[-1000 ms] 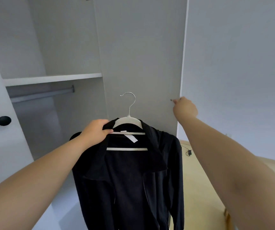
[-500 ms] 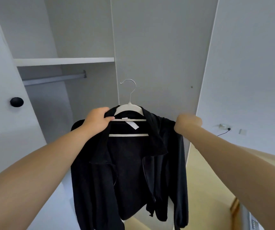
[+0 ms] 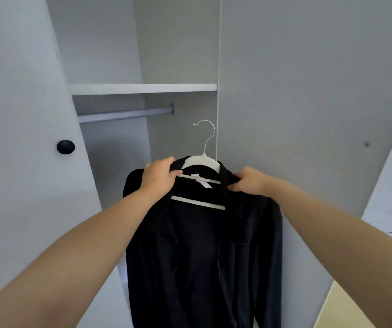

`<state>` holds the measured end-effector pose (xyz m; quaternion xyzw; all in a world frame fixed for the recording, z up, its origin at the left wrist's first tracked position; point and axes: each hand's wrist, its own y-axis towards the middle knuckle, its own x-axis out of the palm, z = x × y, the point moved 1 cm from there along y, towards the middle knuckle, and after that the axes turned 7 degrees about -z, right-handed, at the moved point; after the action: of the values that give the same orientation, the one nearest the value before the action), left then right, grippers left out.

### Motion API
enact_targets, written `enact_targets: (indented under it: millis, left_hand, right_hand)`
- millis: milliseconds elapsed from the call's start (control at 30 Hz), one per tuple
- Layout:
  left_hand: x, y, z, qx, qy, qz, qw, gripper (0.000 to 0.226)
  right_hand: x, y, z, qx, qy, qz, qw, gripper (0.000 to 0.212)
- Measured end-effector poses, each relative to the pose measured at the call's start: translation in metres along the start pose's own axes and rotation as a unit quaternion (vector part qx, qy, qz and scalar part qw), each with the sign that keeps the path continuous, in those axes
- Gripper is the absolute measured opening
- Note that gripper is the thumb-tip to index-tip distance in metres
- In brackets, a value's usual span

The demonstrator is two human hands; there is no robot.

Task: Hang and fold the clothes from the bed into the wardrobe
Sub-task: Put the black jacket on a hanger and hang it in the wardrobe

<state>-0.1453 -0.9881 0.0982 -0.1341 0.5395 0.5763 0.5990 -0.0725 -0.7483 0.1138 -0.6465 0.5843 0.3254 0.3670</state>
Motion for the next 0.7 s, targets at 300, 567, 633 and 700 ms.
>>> enact_targets:
  millis: [300,567,633,700]
  left_hand:
    - [0.023,0.058,-0.055,-0.14,-0.031,-0.074,0.987,0.011]
    - [-0.001,0.116,-0.08,-0.063,0.187,0.078,0.977,0.045]
    - [-0.02,0.137,-0.085,-0.063,0.254,0.079,0.962,0.047]
    - [-0.034,0.157,-0.097,-0.087,0.306,0.016,0.948,0.057]
  right_hand:
    - [-0.002,0.107,-0.014,-0.003,0.019,0.057,0.998,0.023]
    - [0.008,0.184,-0.041,0.028,0.108,0.07,0.991,0.019]
    - [0.002,0.203,-0.05,0.024,0.138,0.073,0.987,0.02]
    - [-0.005,0.221,-0.059,0.016,0.163,0.074,0.984,0.019]
